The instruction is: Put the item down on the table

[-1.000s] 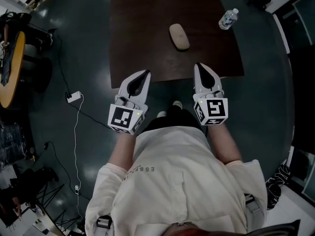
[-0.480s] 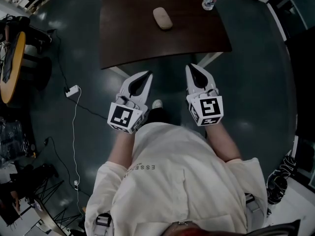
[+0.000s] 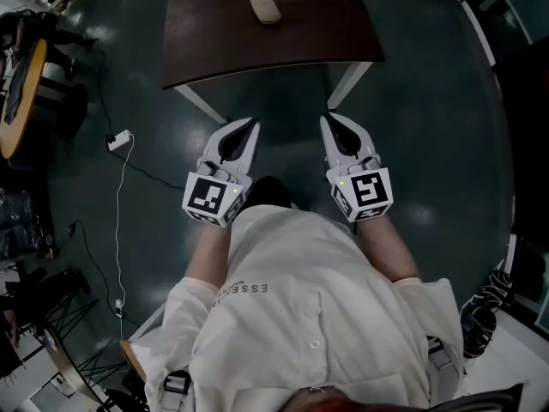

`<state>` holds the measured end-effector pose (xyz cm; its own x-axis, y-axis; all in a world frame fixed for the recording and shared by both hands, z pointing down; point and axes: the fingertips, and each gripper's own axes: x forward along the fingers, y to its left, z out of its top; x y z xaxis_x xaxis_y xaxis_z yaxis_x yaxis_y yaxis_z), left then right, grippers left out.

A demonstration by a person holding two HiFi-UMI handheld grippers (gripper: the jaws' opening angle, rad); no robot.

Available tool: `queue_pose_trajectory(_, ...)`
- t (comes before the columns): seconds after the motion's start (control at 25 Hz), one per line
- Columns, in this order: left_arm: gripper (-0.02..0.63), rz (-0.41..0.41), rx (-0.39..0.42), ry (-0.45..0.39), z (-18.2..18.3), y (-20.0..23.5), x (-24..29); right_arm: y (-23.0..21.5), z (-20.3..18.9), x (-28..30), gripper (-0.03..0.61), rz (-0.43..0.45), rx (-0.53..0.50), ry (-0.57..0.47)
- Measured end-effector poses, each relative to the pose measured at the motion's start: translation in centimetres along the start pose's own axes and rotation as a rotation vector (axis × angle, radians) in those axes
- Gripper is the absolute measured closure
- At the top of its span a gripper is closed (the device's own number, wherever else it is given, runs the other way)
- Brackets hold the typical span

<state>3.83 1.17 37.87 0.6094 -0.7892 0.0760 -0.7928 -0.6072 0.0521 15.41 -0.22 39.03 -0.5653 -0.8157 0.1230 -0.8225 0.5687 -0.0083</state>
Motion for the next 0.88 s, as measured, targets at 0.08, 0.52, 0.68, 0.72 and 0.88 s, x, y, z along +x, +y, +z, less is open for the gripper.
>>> queue_pose_trajectory(0.08, 0.598, 0.001, -0.002, 0.011, -0.2, -0.4, -0.2, 0.1, 0.0, -0.6, 0.591, 0.009, 0.003, -0.004)
queue_pose_trajectory(0.52, 0.598, 0.019, -0.006, 0.001, -0.3, -1.7, -0.8, 1.0, 0.0, -2.1, 0.592, 0.056, -0.030, 0.013)
queue_pose_trajectory(0.68, 0.598, 0.041, -0.014, -0.010, -0.6, -0.9, -1.9, 2.0, -0.2, -1.8, 0.591, 0.072, -0.040, 0.018)
queue_pose_trajectory(0.72, 0.598, 0.046, -0.014, -0.011, -0.6, -0.6, -2.3, 2.3, -0.2, -1.6, 0.591, 0.074, -0.038, 0.019)
queue_pose_trajectory(0.88, 0.598, 0.057, -0.012, -0.013, -0.7, -0.2, -3.3, 2.8, -0.2, -1.4, 0.591, 0.081, -0.012, 0.021)
